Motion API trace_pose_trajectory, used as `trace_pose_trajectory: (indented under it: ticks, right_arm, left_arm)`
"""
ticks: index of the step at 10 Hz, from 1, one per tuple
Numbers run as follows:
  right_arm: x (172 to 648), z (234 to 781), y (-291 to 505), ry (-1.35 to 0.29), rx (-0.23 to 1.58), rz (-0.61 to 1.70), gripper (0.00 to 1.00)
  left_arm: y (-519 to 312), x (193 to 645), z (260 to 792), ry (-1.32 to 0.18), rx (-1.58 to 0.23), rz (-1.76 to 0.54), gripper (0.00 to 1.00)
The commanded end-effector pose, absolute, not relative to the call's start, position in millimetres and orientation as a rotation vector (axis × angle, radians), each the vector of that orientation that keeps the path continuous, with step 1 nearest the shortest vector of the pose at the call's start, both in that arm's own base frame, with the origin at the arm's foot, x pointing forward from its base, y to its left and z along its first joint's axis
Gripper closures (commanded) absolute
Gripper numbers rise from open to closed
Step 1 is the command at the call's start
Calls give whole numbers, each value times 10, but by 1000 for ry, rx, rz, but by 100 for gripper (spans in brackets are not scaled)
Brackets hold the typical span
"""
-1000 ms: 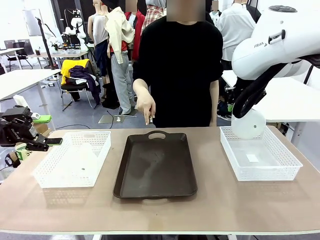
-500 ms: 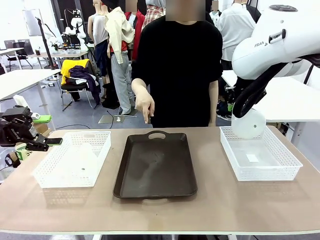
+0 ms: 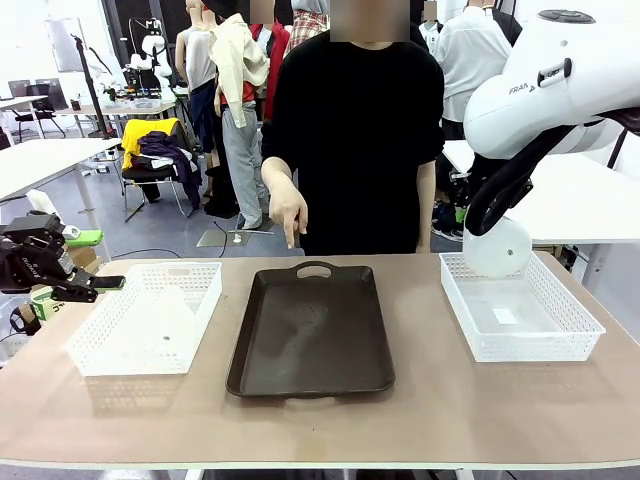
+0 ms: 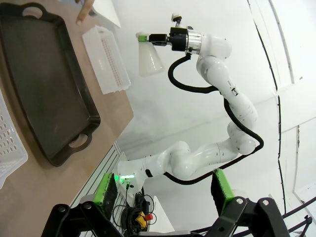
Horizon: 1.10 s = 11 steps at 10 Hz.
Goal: Prepare the laboratory tools.
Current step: While moving the picked Big flask to the Handle tray indicated by the person, stop as directed by the person.
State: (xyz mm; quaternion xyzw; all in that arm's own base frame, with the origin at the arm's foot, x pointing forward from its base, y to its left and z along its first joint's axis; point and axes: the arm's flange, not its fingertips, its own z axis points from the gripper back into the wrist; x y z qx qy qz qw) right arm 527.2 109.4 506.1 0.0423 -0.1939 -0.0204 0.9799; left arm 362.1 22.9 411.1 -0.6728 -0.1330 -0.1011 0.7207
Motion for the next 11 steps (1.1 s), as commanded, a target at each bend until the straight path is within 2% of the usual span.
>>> trace_pose_trajectory:
  ticks: [1,2,5,9,11]
  right_arm:
    - [5265,5077,1094,-393,86,-41,100]
    - [5272,5061,1094,-390,85,-41,100]
    - [5301,5298,1835,-438,142,44,100]
    - [5477,4945,3084,-403,143,140,100]
    - [5494,4697,3539,-486,123,198,100]
  left_arm:
    - [238,3601,4124,-298,-1489,-227,0]
    - [238,3601,4124,-298,-1489,-227,0]
    - [238,3601,4124,-298,-1489,-227,0]
    - [238,3601,4124,-298,-1489,-227,0]
    - [238,3601,4124,-298,-1489,-227,0]
